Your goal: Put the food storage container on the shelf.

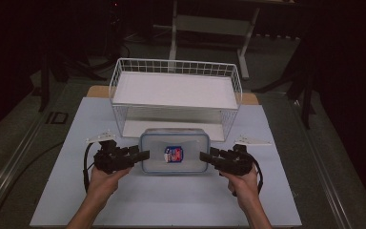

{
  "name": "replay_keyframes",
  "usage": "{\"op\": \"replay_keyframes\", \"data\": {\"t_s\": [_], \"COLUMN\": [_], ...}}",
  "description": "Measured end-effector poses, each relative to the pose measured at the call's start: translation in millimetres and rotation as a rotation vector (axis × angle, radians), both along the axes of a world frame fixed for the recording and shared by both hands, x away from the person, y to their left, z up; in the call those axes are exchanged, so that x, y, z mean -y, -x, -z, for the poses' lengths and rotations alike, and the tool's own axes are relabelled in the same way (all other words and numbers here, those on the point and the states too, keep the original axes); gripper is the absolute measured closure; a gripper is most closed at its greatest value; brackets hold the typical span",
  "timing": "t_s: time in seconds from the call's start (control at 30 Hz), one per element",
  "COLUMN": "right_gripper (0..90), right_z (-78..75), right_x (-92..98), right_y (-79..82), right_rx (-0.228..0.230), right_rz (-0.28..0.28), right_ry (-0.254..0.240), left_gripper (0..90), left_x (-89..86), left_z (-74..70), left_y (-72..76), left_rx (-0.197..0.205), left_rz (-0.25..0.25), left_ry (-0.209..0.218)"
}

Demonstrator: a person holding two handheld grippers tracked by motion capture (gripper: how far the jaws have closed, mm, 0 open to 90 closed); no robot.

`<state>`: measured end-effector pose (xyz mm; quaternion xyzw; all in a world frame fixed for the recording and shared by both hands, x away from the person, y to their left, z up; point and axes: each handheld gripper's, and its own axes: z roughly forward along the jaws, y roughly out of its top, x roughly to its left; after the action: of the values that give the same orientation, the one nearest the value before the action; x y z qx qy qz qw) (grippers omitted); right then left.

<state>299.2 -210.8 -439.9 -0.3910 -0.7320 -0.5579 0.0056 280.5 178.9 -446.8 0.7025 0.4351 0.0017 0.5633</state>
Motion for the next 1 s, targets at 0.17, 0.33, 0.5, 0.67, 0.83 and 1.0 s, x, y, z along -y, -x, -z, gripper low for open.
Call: {"op": "replay_keyframes", "data": {"t_s": [0.17,0.33,0.5,0.67,0.83,1.0], "right_gripper": [51.6,51.5,51.5,51.5,51.5,51.6], "right_z": [-6.2,-12.3,-18.6,-24.7,-31.0,-35.9], "right_x": [-0.6,0.4,0.7,1.4,2.6,3.4], "right_y": [2.7,5.5,6.6,7.1,7.3,7.2], "right_rx": [0.019,0.036,0.053,0.068,0.085,0.099], "right_rz": [0.0,0.005,0.006,0.007,0.016,0.019], "right_ry": [-0.004,-0.009,-0.008,-0.013,-0.027,-0.033], "left_gripper": [48.7,48.7,48.7,48.7,48.7,48.7], "left_x": [-0.8,0.0,-0.3,0.4,1.3,2.1], "left_z": [-5.1,-12.7,-17.5,-25.4,-32.8,-40.9], "left_y": [1.5,2.3,2.3,1.4,0.2,-1.1], "left_rx": [0.013,0.028,0.033,0.048,0.062,0.079], "left_rz": [0.004,0.008,0.013,0.017,0.017,0.018], "left_ry": [0.0,0.004,0.011,0.006,0.004,0.0]}}
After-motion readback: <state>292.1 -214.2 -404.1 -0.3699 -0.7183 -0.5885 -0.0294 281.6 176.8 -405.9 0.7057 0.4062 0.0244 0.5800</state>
